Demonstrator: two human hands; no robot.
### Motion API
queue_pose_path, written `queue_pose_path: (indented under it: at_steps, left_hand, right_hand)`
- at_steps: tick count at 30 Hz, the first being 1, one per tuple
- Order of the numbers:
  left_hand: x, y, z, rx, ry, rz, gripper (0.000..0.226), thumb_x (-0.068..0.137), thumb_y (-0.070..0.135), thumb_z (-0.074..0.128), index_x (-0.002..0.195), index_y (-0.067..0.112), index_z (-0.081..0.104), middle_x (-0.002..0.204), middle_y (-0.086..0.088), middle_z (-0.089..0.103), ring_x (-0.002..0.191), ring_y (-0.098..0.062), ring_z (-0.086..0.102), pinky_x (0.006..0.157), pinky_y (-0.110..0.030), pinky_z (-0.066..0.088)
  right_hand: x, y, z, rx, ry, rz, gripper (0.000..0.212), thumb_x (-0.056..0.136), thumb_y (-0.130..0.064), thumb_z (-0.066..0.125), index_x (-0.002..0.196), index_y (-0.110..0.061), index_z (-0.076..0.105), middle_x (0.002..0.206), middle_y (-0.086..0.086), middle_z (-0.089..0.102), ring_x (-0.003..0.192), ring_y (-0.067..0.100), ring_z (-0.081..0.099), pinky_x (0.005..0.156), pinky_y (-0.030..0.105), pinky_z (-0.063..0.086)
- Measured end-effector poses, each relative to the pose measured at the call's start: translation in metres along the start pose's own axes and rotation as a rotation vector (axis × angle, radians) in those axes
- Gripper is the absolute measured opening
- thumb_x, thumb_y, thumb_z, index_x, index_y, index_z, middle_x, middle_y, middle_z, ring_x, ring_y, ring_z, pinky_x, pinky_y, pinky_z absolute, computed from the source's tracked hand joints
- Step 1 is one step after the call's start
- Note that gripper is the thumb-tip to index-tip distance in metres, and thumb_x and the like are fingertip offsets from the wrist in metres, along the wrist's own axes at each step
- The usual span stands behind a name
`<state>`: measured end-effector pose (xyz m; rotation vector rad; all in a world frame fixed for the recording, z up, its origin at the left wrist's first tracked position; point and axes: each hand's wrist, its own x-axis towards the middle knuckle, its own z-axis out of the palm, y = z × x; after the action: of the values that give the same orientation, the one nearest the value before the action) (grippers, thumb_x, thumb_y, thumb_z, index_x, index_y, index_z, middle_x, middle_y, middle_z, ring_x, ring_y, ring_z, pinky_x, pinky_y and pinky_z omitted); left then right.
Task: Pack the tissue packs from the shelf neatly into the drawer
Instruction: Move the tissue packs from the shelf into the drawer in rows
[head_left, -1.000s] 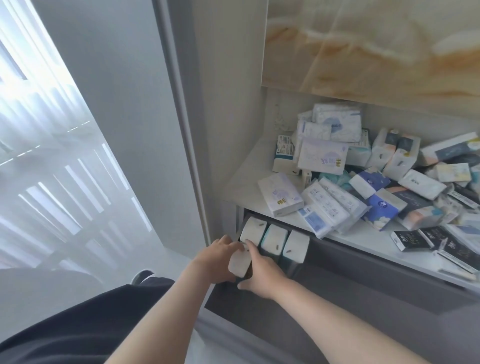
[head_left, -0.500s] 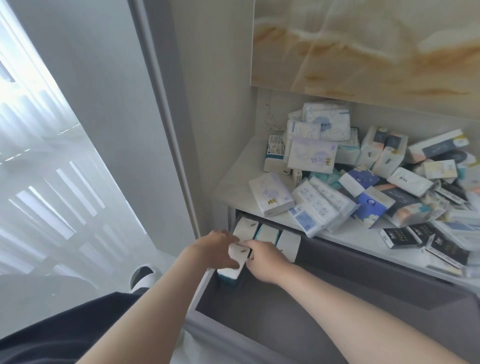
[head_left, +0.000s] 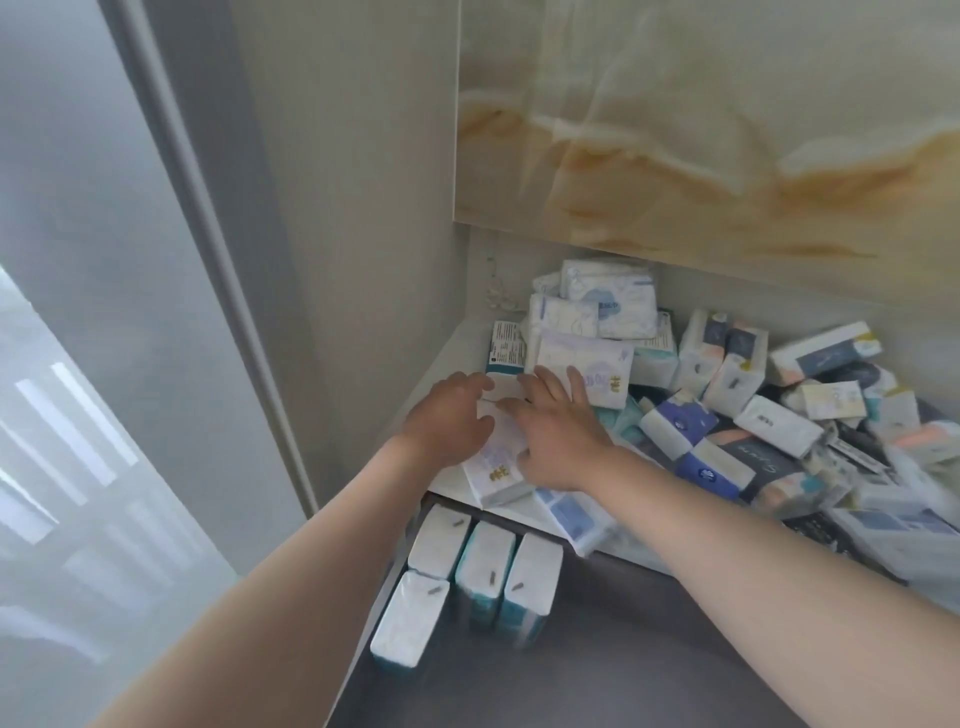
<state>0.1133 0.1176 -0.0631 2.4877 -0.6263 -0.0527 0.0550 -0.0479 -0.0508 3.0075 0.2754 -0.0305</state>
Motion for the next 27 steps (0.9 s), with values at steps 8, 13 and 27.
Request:
queue_pose_path:
  at_steps: [8,13,27]
  left_hand:
    - [0.066,-0.030,0.024,-0.156,-0.017,-0.268,0.065,0.092,0.023,0.058,0.150,0.012,0.030,0.145,-0.016,0.041,0.133,-0.030,0.043,0.108,-0.035,0.038]
    - [0.088,-0.029,0.039,-0.248,-0.101,-0.295,0.067,0.086,0.024,0.062,0.146,0.013,0.035,0.142,-0.012,0.046,0.130,-0.028,0.047,0.102,-0.032,0.041]
    - [0.087,-0.052,0.035,-0.535,0.167,-0.319,0.062,0.079,0.004,0.066,0.136,0.023,0.051,0.121,0.004,0.065,0.105,-0.014,0.063,0.085,-0.022,0.046]
  right_hand:
    - [0.091,0.020,-0.013,-0.534,-0.113,-0.061,0.072,0.095,-0.049,0.039,0.156,-0.014,0.023,0.157,0.012,0.032,0.151,0.036,0.003,0.114,0.064,-0.016]
    - [0.113,0.017,-0.001,-0.727,-0.187,-0.066,0.060,0.101,-0.039,0.040,0.154,-0.013,0.028,0.156,0.006,0.039,0.150,0.034,0.017,0.110,0.073,-0.012]
    - [0.139,0.011,0.037,0.005,0.125,0.026,0.059,0.088,-0.024,0.060,0.143,-0.020,0.040,0.135,0.009,0.054,0.130,0.027,0.043,0.117,0.052,0.006]
